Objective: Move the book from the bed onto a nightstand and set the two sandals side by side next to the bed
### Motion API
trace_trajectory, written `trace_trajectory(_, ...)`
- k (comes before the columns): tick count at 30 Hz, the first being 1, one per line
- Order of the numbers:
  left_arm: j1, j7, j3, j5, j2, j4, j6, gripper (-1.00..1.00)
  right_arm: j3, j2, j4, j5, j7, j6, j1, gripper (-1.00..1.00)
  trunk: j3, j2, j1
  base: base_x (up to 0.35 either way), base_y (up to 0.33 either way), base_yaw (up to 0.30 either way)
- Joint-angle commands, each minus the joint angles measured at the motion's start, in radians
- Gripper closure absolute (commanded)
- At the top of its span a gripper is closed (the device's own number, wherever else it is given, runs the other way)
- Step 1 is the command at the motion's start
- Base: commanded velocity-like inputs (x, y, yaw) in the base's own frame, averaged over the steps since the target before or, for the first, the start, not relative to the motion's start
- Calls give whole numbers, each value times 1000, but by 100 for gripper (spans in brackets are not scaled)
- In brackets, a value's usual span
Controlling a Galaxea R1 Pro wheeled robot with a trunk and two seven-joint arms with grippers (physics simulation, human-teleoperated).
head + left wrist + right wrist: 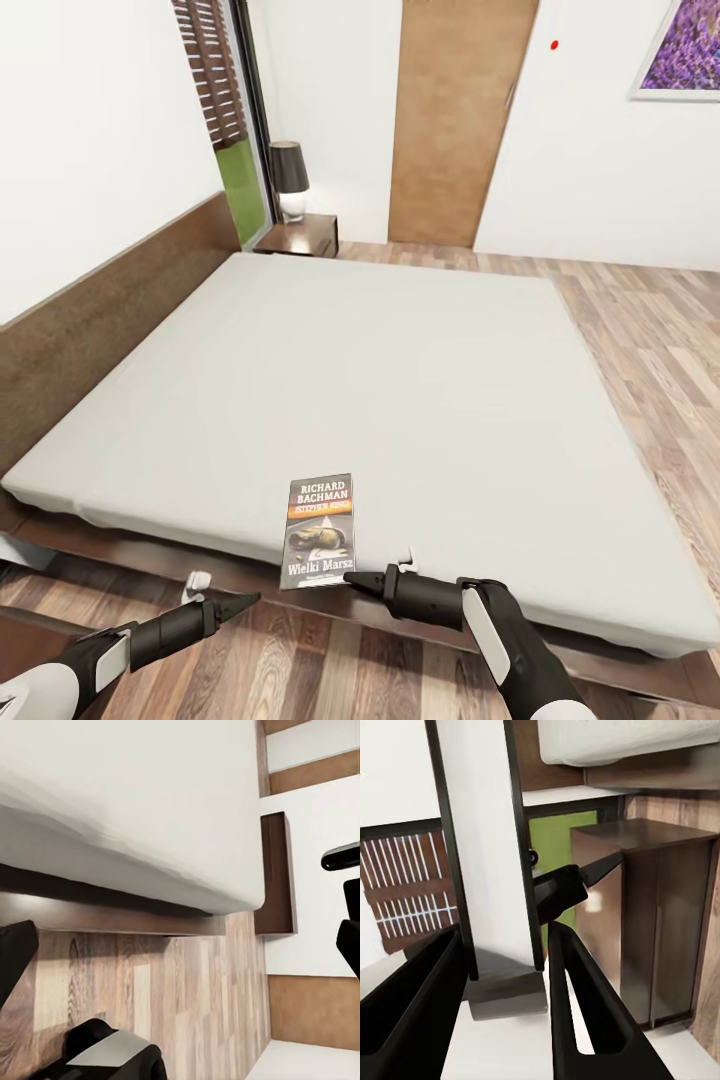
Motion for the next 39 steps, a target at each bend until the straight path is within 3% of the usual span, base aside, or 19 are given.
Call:
trace_trajectory(1,0,-3,-4,6,0,0,6,-100,-3,1,0,2,4,4,0,100,1,0,0,0,0,0)
trace_trajectory(39,0,-3,-4,6,-7,1,6,-100,-3,1,2,2,3,4,0,100,63,0,0,0,0,0)
